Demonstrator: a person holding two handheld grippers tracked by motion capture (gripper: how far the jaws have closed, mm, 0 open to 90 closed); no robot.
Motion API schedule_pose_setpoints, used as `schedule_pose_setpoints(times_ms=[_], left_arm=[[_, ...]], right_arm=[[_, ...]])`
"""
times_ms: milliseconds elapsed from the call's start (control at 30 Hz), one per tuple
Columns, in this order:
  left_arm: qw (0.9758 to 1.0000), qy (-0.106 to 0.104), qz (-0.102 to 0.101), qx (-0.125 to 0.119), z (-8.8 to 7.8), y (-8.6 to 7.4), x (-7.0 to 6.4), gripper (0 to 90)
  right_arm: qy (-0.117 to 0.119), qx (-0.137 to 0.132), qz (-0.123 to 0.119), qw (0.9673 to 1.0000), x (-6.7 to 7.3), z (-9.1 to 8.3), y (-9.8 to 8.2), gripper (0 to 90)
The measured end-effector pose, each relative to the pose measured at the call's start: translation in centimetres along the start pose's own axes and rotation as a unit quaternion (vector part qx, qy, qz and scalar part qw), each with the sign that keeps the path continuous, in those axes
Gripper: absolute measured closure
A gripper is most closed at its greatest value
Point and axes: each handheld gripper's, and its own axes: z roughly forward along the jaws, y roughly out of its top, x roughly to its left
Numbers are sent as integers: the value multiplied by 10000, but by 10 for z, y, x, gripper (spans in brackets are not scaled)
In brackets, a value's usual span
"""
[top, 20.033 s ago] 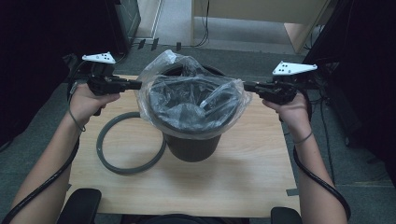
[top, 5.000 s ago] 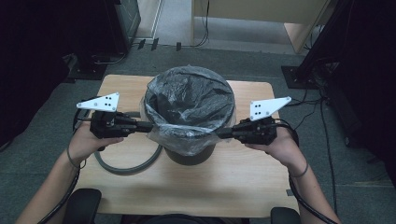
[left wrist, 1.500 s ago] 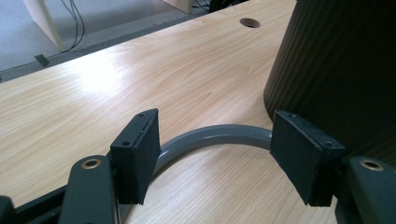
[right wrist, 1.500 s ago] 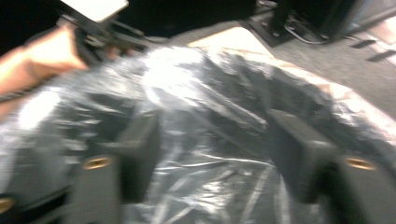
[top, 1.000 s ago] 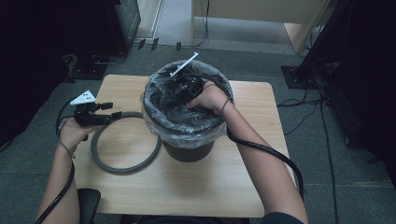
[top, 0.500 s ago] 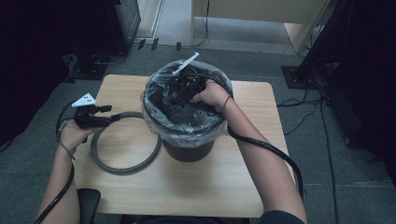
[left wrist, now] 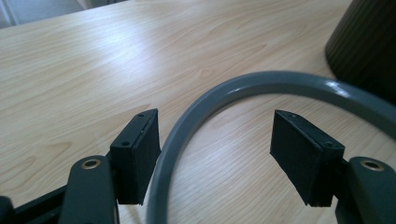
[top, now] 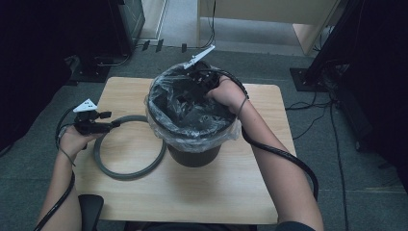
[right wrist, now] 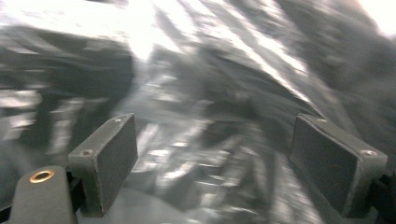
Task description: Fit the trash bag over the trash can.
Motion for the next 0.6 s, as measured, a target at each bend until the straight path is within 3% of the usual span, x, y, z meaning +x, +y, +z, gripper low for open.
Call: schedule_pose_setpoints(times_ms=[100, 233, 333, 433, 533, 600], left_arm=[[10000, 64, 28, 59, 2, -5, 3, 323], [9996, 200, 39, 203, 8, -13, 6, 323], [9995, 218, -21, 233, 10, -18, 10, 323], [9996, 227, -35, 166, 11, -21, 12, 323], [9995, 253, 62, 184, 13, -23, 11, 323], [9994, 260, 82, 213, 14, -25, 11, 324]], right_arm=[[-172, 59, 168, 9997, -10, 5, -3, 148], [-186, 100, 58, 9998, -16, 11, -2, 190], [-230, 142, -19, 9996, -17, 16, -1, 173], [-188, 133, -30, 9997, -15, 16, -1, 165], [-11, -119, 3, 9999, -8, 7, 3, 163], [0, -194, -126, 9997, 1, 1, 6, 154]])
